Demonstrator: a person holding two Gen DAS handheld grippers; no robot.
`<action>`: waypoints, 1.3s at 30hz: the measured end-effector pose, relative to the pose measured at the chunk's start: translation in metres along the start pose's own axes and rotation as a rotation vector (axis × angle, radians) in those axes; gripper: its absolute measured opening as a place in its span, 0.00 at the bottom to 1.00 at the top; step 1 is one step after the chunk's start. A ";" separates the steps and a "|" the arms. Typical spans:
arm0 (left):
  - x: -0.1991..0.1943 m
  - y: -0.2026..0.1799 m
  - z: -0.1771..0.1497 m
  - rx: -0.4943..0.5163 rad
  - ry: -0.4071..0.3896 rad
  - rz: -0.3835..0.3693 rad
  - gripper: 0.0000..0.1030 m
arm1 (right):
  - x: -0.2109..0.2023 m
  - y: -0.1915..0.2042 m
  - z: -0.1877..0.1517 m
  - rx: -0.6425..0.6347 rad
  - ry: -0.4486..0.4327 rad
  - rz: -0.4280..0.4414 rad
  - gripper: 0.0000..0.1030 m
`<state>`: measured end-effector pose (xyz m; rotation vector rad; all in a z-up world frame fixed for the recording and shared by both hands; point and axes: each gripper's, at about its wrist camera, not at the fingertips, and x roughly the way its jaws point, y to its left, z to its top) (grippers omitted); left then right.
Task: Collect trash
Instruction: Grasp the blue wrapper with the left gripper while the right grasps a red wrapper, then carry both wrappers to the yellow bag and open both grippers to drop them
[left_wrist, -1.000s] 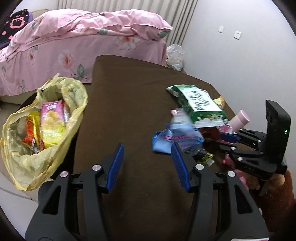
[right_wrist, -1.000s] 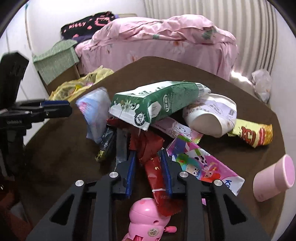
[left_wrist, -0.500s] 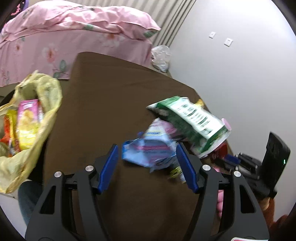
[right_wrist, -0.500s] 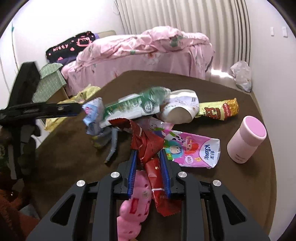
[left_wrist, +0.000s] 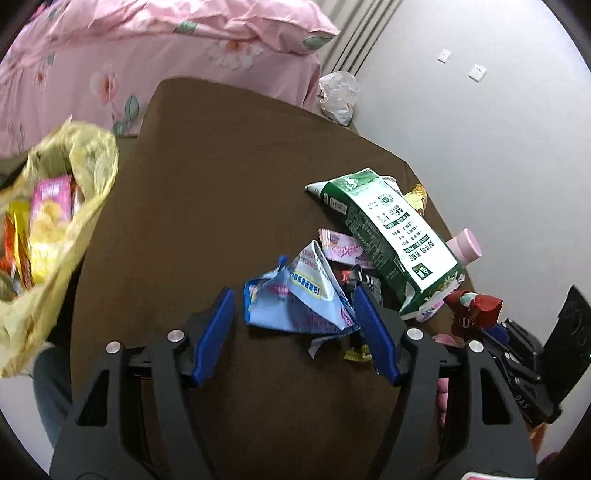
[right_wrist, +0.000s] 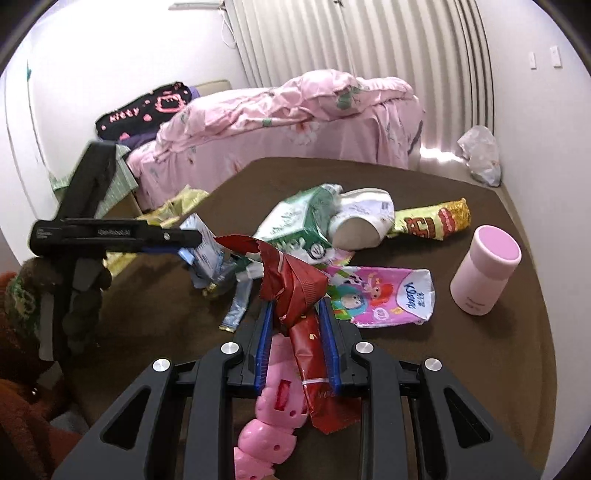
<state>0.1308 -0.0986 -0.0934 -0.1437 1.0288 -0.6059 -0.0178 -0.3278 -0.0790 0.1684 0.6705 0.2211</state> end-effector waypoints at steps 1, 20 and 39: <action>0.000 0.003 -0.001 -0.020 0.007 -0.016 0.61 | -0.003 0.002 0.001 -0.008 -0.013 0.009 0.23; -0.019 0.022 -0.012 -0.018 -0.026 0.084 0.57 | -0.010 0.008 0.012 -0.036 -0.055 -0.039 0.23; -0.036 -0.024 -0.017 0.129 -0.082 0.021 0.08 | -0.011 0.013 0.014 -0.041 -0.060 -0.026 0.23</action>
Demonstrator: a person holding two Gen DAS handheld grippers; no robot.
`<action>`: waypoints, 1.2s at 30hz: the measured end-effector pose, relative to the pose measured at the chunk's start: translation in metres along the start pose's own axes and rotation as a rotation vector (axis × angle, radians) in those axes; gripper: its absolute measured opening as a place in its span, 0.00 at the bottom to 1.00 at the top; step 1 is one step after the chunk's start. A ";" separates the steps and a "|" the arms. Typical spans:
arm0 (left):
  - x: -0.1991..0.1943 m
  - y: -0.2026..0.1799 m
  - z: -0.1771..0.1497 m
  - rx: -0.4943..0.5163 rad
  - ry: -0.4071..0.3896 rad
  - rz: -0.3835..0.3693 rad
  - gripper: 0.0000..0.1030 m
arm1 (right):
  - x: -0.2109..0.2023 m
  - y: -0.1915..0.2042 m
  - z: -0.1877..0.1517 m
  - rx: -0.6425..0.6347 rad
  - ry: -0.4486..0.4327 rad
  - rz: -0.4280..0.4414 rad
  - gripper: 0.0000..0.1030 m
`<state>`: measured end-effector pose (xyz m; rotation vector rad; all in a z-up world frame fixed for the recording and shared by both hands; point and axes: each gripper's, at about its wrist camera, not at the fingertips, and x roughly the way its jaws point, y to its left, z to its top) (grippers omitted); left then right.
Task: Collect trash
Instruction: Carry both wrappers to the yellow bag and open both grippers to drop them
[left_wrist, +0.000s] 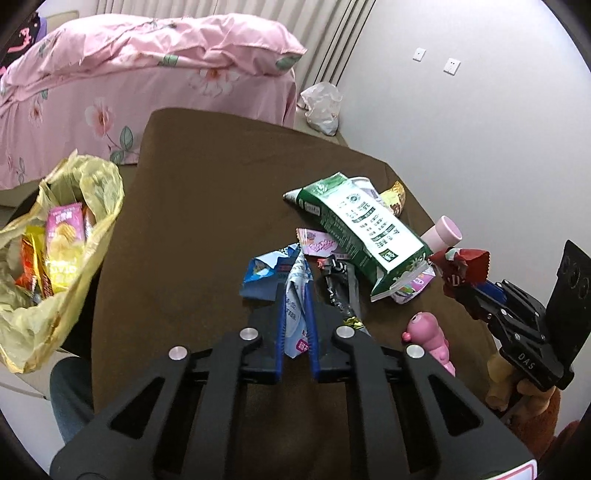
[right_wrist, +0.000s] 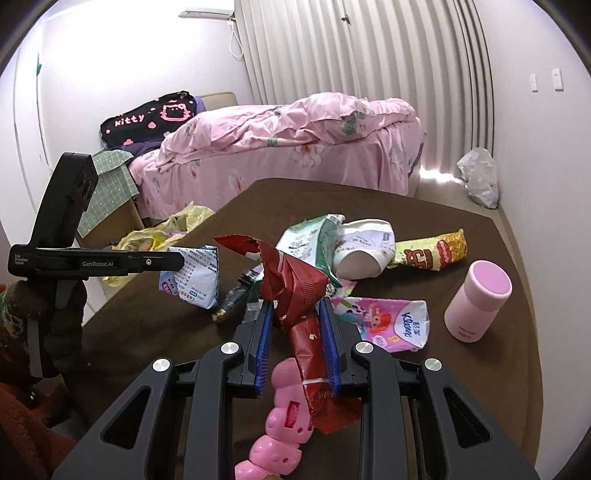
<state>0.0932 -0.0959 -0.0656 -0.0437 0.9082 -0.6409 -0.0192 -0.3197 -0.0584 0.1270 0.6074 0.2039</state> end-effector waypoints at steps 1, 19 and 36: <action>-0.003 0.000 0.001 0.002 -0.007 -0.002 0.08 | 0.000 0.001 0.001 -0.003 -0.003 -0.002 0.23; -0.084 0.071 0.019 -0.151 -0.243 0.105 0.07 | 0.000 0.060 0.055 -0.187 -0.062 0.037 0.23; -0.014 0.204 -0.007 -0.346 -0.098 0.353 0.07 | 0.159 0.170 0.167 -0.245 0.081 0.319 0.23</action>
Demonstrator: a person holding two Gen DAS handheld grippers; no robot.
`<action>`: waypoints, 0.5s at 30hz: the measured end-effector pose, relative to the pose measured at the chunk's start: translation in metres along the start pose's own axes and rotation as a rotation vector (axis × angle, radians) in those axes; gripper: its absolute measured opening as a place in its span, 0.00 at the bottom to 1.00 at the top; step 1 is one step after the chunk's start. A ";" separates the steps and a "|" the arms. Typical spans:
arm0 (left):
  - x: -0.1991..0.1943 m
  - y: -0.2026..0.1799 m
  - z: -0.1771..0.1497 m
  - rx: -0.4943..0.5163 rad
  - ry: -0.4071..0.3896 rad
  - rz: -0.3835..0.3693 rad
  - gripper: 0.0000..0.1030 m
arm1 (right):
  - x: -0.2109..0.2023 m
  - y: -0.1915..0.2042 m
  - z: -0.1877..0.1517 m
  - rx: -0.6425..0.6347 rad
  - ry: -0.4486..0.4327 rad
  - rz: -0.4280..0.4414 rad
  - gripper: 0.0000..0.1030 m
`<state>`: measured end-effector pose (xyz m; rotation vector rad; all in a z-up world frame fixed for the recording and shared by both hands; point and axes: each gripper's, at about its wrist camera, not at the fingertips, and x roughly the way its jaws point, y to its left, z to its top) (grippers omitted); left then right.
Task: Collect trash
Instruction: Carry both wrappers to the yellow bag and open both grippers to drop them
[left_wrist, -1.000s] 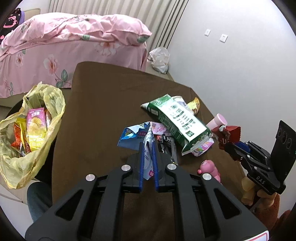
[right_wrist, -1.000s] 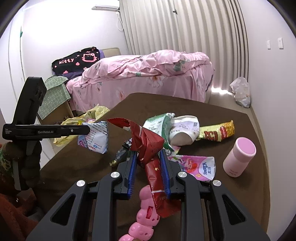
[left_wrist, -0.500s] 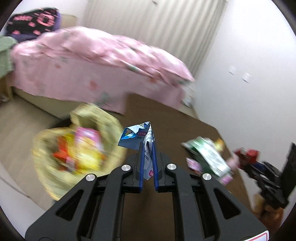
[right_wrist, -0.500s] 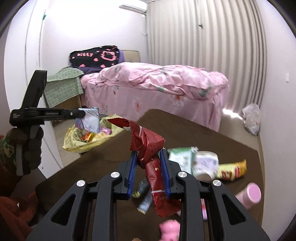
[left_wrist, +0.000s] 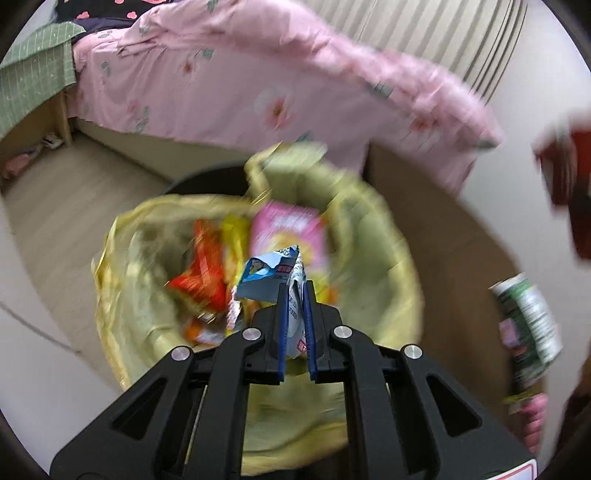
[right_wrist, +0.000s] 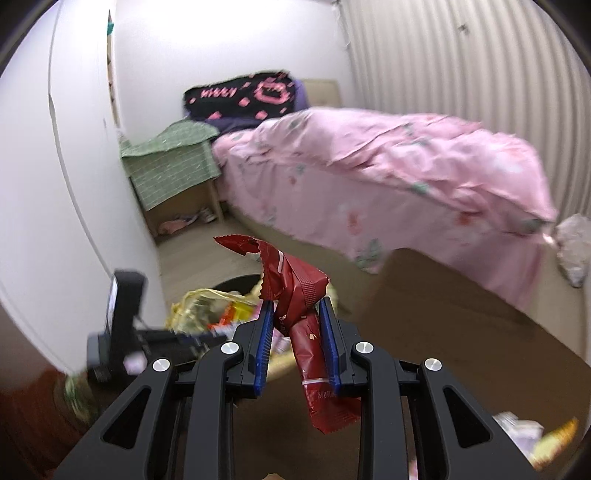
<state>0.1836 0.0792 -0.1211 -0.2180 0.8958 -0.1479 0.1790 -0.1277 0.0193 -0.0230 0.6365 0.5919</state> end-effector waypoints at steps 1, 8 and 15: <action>0.002 0.004 -0.003 -0.005 0.009 0.019 0.07 | 0.013 0.003 0.004 0.000 0.018 0.018 0.23; -0.002 0.028 -0.011 -0.087 -0.009 0.034 0.07 | 0.107 0.013 0.007 0.105 0.161 0.148 0.23; -0.003 0.042 -0.007 -0.161 -0.025 0.018 0.07 | 0.166 0.007 -0.018 0.158 0.344 0.128 0.23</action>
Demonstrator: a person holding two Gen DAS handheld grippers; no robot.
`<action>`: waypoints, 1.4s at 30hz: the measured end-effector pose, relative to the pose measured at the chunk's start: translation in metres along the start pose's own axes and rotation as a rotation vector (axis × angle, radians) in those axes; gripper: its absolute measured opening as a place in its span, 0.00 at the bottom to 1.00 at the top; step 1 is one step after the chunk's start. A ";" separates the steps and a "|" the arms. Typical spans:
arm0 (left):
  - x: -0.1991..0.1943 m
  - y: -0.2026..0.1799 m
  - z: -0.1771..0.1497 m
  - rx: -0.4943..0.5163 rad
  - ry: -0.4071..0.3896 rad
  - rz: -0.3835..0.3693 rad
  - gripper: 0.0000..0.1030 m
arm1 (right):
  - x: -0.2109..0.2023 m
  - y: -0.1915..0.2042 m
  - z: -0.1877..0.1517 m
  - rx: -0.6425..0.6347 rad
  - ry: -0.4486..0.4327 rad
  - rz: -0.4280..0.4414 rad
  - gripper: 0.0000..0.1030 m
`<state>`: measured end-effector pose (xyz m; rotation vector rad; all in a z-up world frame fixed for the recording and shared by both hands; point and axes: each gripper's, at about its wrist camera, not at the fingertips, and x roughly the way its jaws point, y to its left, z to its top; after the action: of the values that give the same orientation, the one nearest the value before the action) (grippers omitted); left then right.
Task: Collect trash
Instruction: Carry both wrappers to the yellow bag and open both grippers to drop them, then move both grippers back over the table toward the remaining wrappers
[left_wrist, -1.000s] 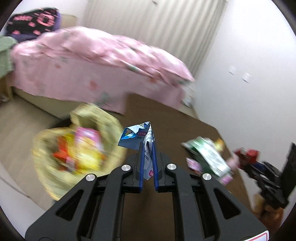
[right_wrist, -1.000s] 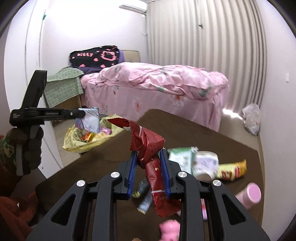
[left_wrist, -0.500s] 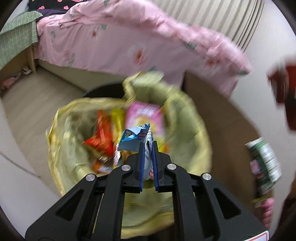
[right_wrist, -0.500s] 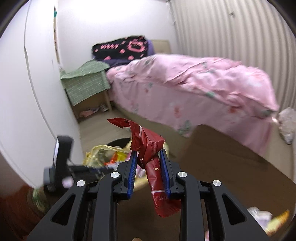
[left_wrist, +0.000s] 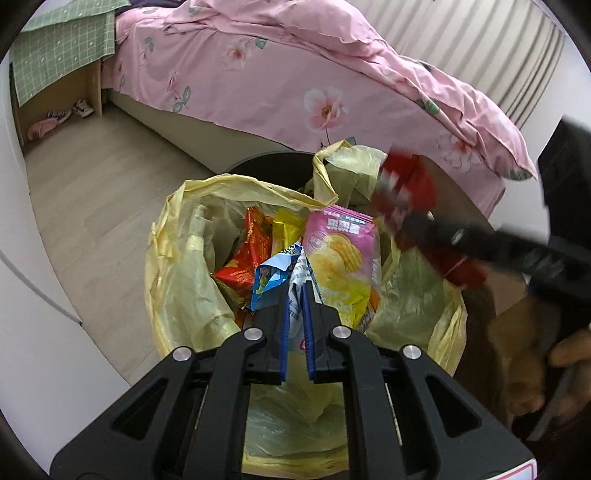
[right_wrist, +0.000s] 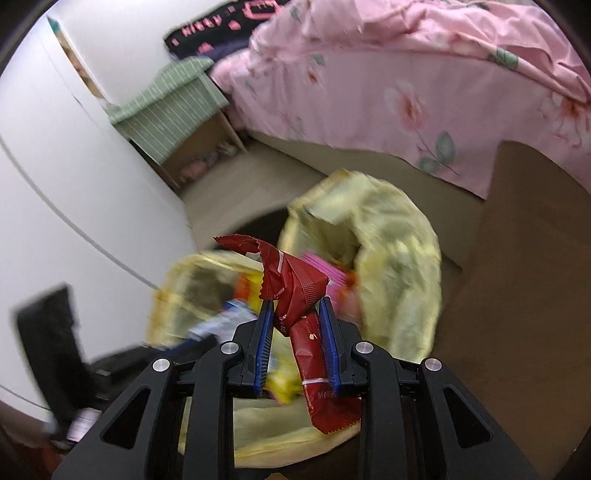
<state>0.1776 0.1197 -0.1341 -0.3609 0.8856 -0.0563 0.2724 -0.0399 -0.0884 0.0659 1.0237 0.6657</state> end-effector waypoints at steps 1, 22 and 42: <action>0.000 0.001 0.000 -0.007 0.001 -0.009 0.07 | 0.003 -0.001 -0.003 -0.012 0.007 -0.027 0.23; -0.063 -0.026 0.013 -0.020 -0.166 -0.086 0.45 | -0.127 -0.015 -0.067 -0.026 -0.271 -0.146 0.46; -0.072 -0.211 -0.076 0.497 0.031 -0.420 0.47 | -0.308 -0.121 -0.244 0.199 -0.486 -0.533 0.64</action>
<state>0.0947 -0.0860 -0.0547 -0.0742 0.7839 -0.6589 0.0286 -0.3644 -0.0253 0.1172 0.5920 0.0481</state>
